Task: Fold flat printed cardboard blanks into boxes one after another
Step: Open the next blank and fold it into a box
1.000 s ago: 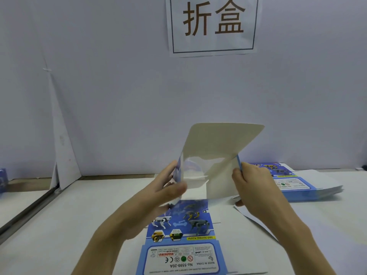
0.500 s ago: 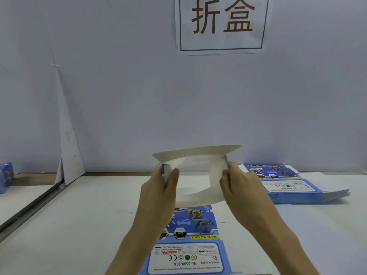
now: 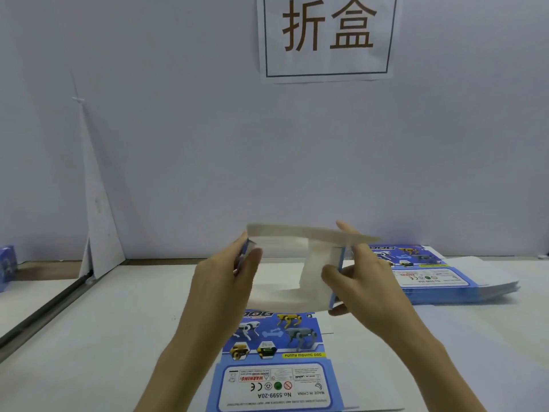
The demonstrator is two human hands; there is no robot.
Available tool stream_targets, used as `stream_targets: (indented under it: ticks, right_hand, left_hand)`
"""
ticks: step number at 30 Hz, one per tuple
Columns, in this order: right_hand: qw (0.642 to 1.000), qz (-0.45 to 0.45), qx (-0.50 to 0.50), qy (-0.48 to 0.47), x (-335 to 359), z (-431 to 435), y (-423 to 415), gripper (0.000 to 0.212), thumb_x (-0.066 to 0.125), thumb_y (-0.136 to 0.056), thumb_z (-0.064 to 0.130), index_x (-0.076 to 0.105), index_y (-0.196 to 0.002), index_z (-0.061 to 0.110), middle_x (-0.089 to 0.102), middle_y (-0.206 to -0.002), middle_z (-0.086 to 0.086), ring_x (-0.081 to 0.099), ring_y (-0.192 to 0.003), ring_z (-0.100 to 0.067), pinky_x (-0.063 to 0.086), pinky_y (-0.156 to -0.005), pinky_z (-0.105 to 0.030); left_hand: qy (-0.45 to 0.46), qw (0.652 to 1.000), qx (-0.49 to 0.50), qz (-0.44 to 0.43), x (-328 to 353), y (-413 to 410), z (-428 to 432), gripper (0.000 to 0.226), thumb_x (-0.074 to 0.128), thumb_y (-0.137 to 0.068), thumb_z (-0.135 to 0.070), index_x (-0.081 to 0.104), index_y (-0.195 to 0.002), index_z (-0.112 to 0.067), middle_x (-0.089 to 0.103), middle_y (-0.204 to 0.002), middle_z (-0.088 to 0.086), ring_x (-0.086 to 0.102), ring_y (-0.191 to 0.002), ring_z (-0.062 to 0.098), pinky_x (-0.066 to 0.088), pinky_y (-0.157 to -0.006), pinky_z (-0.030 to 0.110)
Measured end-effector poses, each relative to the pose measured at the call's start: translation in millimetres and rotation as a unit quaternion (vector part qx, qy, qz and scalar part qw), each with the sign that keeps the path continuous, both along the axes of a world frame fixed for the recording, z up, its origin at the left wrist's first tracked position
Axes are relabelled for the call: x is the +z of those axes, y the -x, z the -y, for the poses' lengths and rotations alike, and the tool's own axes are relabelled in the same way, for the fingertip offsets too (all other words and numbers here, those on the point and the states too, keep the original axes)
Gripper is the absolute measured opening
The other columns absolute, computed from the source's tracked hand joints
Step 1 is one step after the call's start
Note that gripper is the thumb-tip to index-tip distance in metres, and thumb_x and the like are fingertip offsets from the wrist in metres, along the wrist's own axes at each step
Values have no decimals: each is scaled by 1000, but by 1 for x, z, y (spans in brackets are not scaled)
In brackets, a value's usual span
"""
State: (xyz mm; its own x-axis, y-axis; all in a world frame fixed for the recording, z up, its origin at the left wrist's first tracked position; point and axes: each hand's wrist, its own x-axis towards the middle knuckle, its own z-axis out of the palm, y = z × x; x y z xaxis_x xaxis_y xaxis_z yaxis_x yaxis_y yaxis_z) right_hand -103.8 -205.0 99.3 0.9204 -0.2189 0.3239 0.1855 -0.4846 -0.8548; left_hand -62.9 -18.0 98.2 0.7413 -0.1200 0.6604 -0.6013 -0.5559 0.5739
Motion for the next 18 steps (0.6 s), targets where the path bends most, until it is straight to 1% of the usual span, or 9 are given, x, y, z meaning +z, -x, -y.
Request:
stream_targets:
  ticks: [2, 4, 5, 7, 10, 12, 15, 16, 18]
  right_hand:
    - [996, -15, -29, -85, 4, 4, -3, 30, 54, -89, 7, 53, -118, 16, 69, -77, -9, 70, -56, -18, 55, -45, -28]
    - [977, -47, -34, -205, 6, 5, -5, 21, 52, -90, 6, 55, -111, 9, 71, -83, -15, 72, -60, -27, 57, -49, -32]
    - [966, -58, -20, -252, 7, 5, -6, 18, 52, -91, 6, 56, -108, 7, 72, -80, -17, 72, -63, -30, 57, -51, -33]
    - [953, -74, 22, -292, 8, 1, -3, 14, 53, -90, 8, 58, -102, 3, 73, -74, -18, 72, -66, -33, 57, -53, -32]
    - [962, -79, 48, -257, 10, -7, 2, 12, 57, -90, 15, 60, -93, 4, 71, -67, -18, 71, -62, -33, 58, -51, -32]
    - [981, -74, 53, -171, 10, -11, 3, 24, 58, -91, 24, 64, -86, 2, 71, -64, -16, 71, -60, -31, 58, -52, -32]
    - [994, -58, 31, -89, 8, -13, 5, 47, 52, -93, 38, 67, -69, 0, 70, -60, -12, 69, -55, -27, 56, -51, -30]
    - [995, -56, 22, -85, 8, -12, 6, 49, 51, -94, 39, 67, -68, 1, 70, -61, -10, 69, -55, -25, 56, -51, -29]
    - [993, -49, -5, -104, 8, -9, 6, 42, 52, -94, 38, 68, -74, 5, 71, -63, -5, 68, -54, -18, 55, -49, -25]
  left_hand:
    - [126, 988, -71, -51, 2, -1, -2, 55, 44, -86, -69, 50, -129, -35, 60, -105, -23, 52, -85, -26, 43, -69, 4]
    - [216, 968, -116, -56, 1, -1, -3, 72, 50, -75, -72, 31, -140, -45, 49, -132, -25, 47, -112, -21, 41, -90, 7]
    - [198, 972, -125, -26, 0, 1, -4, 79, 54, -71, -69, 25, -141, -47, 42, -141, -24, 42, -122, -16, 38, -96, 7]
    - [74, 986, -139, 53, -2, 5, -3, 99, 64, -68, -67, 10, -148, -43, 23, -154, -18, 26, -139, -4, 31, -107, 11]
    - [-102, 982, -123, 100, -11, 4, 5, 131, 73, -60, -70, -14, -148, -29, -14, -160, -2, -10, -148, 12, 19, -119, 49]
    - [-137, 983, -76, 92, -14, 2, 9, 124, 67, -66, -71, -15, -146, -24, -22, -158, 3, -20, -146, 13, 11, -119, 53]
    - [-172, 978, -70, 98, -18, -3, 8, 94, 23, -83, -78, -23, -142, -21, -23, -154, -8, -20, -144, 5, 8, -121, 39]
    - [-180, 975, -88, 94, -19, -4, 7, 84, 20, -87, -73, -21, -141, -24, -22, -153, -12, -18, -143, 1, 11, -121, 37]
    - [-187, 969, -110, 119, -19, -3, 10, 66, 32, -100, -46, -9, -144, -20, -8, -155, -9, -2, -145, 4, 30, -115, 43]
